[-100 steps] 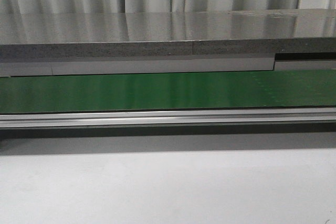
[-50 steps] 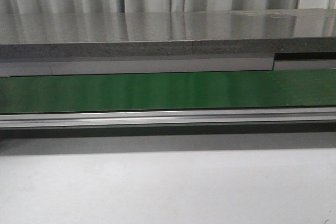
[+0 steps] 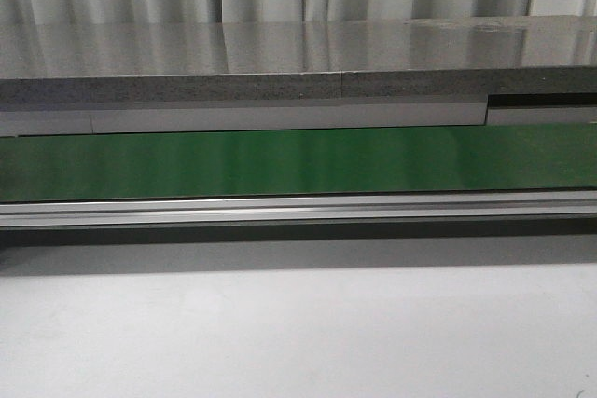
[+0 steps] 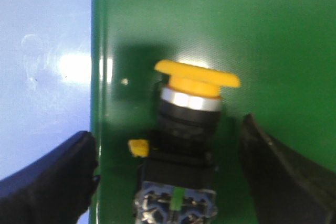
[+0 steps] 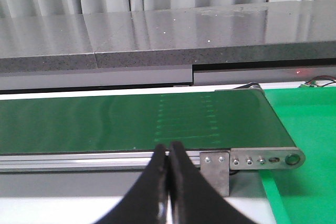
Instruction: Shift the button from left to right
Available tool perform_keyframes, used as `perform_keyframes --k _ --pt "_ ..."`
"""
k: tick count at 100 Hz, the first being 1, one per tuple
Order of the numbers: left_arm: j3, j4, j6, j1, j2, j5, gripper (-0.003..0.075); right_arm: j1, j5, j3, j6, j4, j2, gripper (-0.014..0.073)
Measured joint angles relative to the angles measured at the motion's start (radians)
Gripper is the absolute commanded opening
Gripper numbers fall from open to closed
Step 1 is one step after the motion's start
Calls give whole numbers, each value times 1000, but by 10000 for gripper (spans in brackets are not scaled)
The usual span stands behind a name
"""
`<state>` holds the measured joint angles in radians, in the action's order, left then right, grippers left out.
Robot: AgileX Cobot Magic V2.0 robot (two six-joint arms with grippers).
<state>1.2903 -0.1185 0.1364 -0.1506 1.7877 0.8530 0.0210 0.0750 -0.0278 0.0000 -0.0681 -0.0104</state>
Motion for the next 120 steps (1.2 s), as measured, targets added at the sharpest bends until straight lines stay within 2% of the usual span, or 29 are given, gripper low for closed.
perform_keyframes --k 18,38,57,83,105,120 --pt "4 -24 5 2 -55 21 587 0 0 0 0 0 0 -68" --pt "4 -60 39 22 -204 40 587 0 0 0 0 0 0 -68" --pt "-66 -67 57 83 -396 -38 587 0 0 0 0 0 0 -68" --pt "-359 -71 66 157 -731 -263 587 0 0 0 0 0 0 -68" --pt "-681 -71 68 162 -1079 -492 587 0 0 0 0 0 0 -68" --pt "-870 -71 69 162 -1300 -563 587 0 0 0 0 0 0 -68"
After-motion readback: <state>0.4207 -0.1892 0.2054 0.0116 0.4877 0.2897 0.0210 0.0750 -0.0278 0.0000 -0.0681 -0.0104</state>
